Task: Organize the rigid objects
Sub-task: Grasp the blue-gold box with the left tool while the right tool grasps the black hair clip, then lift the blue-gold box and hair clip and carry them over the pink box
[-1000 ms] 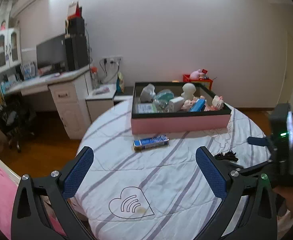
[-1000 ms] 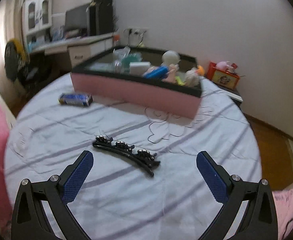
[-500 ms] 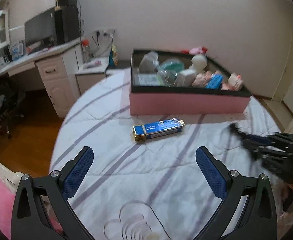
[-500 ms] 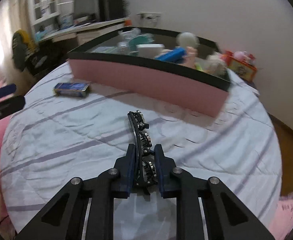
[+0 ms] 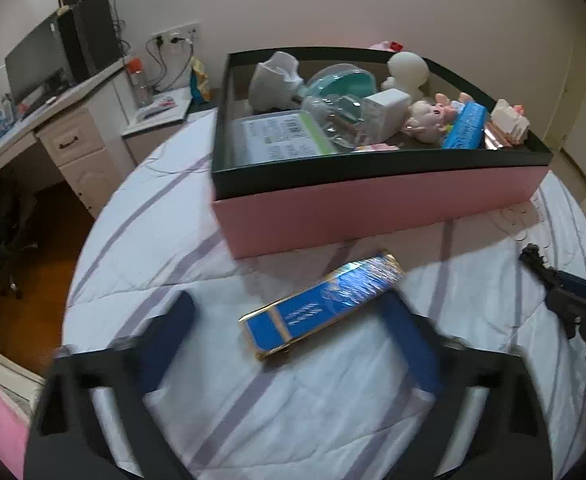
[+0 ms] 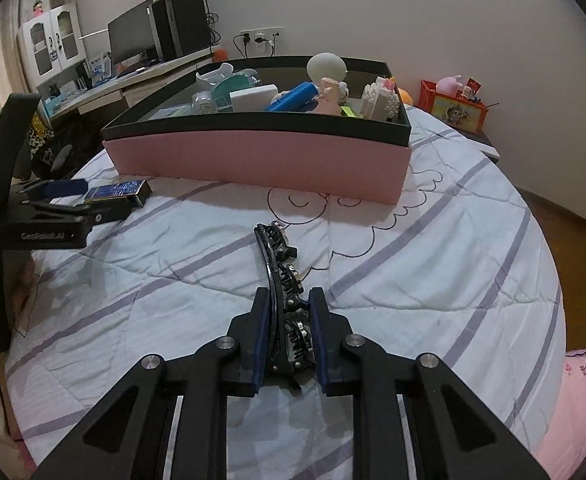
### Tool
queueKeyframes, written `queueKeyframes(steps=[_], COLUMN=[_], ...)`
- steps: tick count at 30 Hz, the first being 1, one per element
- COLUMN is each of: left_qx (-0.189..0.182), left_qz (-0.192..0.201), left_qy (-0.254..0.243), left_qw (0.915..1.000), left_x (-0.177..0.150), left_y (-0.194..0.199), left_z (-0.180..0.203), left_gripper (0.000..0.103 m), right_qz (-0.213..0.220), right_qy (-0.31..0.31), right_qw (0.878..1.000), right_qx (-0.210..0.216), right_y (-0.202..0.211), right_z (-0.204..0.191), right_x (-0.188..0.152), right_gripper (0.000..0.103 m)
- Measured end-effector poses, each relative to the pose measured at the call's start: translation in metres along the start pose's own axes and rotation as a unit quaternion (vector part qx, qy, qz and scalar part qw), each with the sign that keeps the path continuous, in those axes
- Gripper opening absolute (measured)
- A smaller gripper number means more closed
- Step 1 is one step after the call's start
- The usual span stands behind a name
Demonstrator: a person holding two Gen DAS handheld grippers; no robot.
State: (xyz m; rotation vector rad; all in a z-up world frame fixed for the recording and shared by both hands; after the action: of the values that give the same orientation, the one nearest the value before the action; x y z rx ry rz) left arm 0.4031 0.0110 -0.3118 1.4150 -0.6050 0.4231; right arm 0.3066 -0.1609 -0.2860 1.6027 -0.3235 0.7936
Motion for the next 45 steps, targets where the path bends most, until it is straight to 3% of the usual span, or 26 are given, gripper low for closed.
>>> queueKeyframes(steps=[1, 4, 8, 12, 14, 19, 23, 26, 27, 28, 38, 45], left_qx=[-0.004, 0.000, -0.027, -0.049, -0.049, -0.016, 0.014, 0.021, 0.020, 0.010, -0.016, -0.009], left_qz=[0.002, 0.003, -0.001, -0.006, -0.002, 0.000, 0.000, 0.003, 0.006, 0.006, 0.019, 0.058], left_qy=[-0.001, -0.015, -0.011, -0.022, -0.029, 0.013, 0.038, 0.033, 0.036, 0.040, 0.037, 0.037], left_qw=[1.0000, 0.9999, 0.9996, 0.9985, 0.9984, 0.9998, 0.9992, 0.9992, 0.9991, 0.9991, 0.9990, 0.9976], left_x=[0.000, -0.004, -0.015, -0.028, -0.030, -0.019, -0.013, -0.013, -0.012, -0.012, -0.016, -0.025], left_y=[0.001, 0.006, 0.017, 0.028, 0.032, 0.020, 0.010, 0.010, 0.011, 0.011, 0.019, 0.051], left_z=[0.003, 0.012, 0.026, 0.051, 0.060, 0.051, 0.038, 0.038, 0.037, 0.036, 0.041, 0.043], left_gripper=[0.055, 0.046, 0.030, 0.030, 0.038, 0.061, 0.062, 0.047, 0.031, 0.021, 0.020, 0.020], right_qz=[0.000, 0.000, 0.000, 0.001, 0.002, 0.005, 0.003, 0.005, 0.004, 0.001, -0.006, 0.051], right_qy=[0.000, -0.001, 0.001, 0.000, -0.002, -0.014, -0.019, -0.023, -0.021, -0.020, -0.006, -0.018], right_qw=[1.000, 1.000, 1.000, 1.000, 1.000, 1.000, 1.000, 1.000, 1.000, 1.000, 1.000, 0.999], right_qx=[0.000, 0.001, -0.001, -0.004, -0.005, -0.007, -0.008, -0.002, -0.003, -0.005, -0.016, -0.006], right_y=[0.000, -0.001, -0.002, -0.002, -0.002, 0.001, 0.001, 0.001, -0.001, -0.002, -0.007, 0.020], right_z=[0.000, 0.001, 0.001, 0.002, 0.002, 0.003, 0.001, -0.002, -0.004, -0.005, -0.010, -0.012], right_x=[0.000, 0.000, 0.001, 0.001, 0.000, -0.002, 0.000, 0.003, 0.005, 0.005, 0.007, 0.010], right_gripper=[0.019, 0.019, 0.019, 0.019, 0.019, 0.019, 0.019, 0.020, 0.019, 0.019, 0.019, 0.019])
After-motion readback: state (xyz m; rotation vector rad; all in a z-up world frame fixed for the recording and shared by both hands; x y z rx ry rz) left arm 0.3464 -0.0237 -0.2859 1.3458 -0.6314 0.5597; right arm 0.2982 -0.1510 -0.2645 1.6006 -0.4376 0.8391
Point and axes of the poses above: each gripper's, at about its wrist camera, not at the fingertips, and y roughly against the way its jaws point, z to its right, x to its top, the point moved 7 cm from there along -y, roughly the way its jaws point, and after that the axes turned 6 degrees about y, right-handed, at the moved point
